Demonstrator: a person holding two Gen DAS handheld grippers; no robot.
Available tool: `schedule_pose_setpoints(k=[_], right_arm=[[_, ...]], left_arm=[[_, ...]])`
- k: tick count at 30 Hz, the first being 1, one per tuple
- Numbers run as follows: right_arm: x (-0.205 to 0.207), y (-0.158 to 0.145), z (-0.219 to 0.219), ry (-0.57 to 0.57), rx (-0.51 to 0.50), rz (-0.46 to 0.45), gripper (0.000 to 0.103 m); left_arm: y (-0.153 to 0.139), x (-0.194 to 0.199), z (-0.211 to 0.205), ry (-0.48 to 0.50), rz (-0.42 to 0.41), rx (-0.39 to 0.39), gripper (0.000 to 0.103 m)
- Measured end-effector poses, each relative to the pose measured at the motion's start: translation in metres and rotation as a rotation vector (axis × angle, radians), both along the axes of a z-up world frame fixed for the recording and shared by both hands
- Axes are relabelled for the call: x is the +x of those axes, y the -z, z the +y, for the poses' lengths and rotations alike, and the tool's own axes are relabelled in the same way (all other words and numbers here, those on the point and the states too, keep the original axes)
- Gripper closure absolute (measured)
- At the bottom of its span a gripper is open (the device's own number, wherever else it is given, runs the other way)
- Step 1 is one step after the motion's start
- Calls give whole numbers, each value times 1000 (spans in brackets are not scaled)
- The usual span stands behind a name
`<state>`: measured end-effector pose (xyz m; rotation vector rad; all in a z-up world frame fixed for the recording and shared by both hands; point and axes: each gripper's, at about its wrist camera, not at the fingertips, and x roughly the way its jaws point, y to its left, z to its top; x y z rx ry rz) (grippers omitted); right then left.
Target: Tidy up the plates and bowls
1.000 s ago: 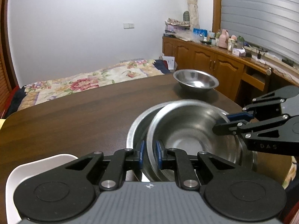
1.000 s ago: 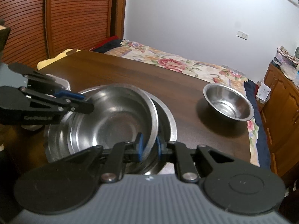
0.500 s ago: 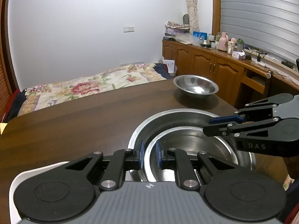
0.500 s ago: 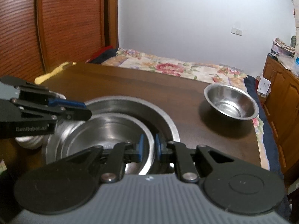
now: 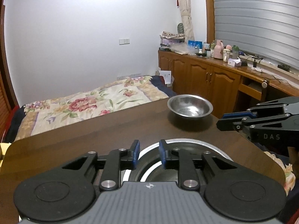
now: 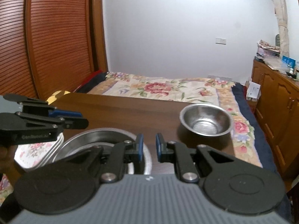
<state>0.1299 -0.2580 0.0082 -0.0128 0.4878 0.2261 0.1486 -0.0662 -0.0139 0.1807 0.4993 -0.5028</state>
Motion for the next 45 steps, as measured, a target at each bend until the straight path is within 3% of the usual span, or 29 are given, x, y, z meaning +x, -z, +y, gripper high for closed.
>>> schedule_pose_setpoints(k=[3,10,12,14,16,18,21,32,39,45], right_arm=[[2,-2,-9,17,12,2,87],[4,-3,-25,69,6,-12,82],[7,-2,-30,88,11,-23,54],[11,-1,-36,106,17,-37,42],[16,1,-42,126,17,-44,37],[23,3,-48,143,21,-47,21],[33,7,-59,160,41,-54,10],[71,26,-80,173,7,-36,8],[96,34,-97,160,49,-4,8],[108,44,-106,169,87,31,9]], left_arm=[[-2,1,-4,8,-6,1,69],[-5,5,-11,26,-11,-22,35],[-6,10,-14,37,-19,-20,26],[-7,15,-19,46,-26,-16,22],[-9,22,-22,53,-25,-20,17],[-10,30,-26,57,-23,-23,14],[-13,45,-32,55,-23,-17,13],[-20,94,-56,61,2,3,11],[-14,128,-78,122,65,14,12],[-2,151,-96,153,128,29,27]])
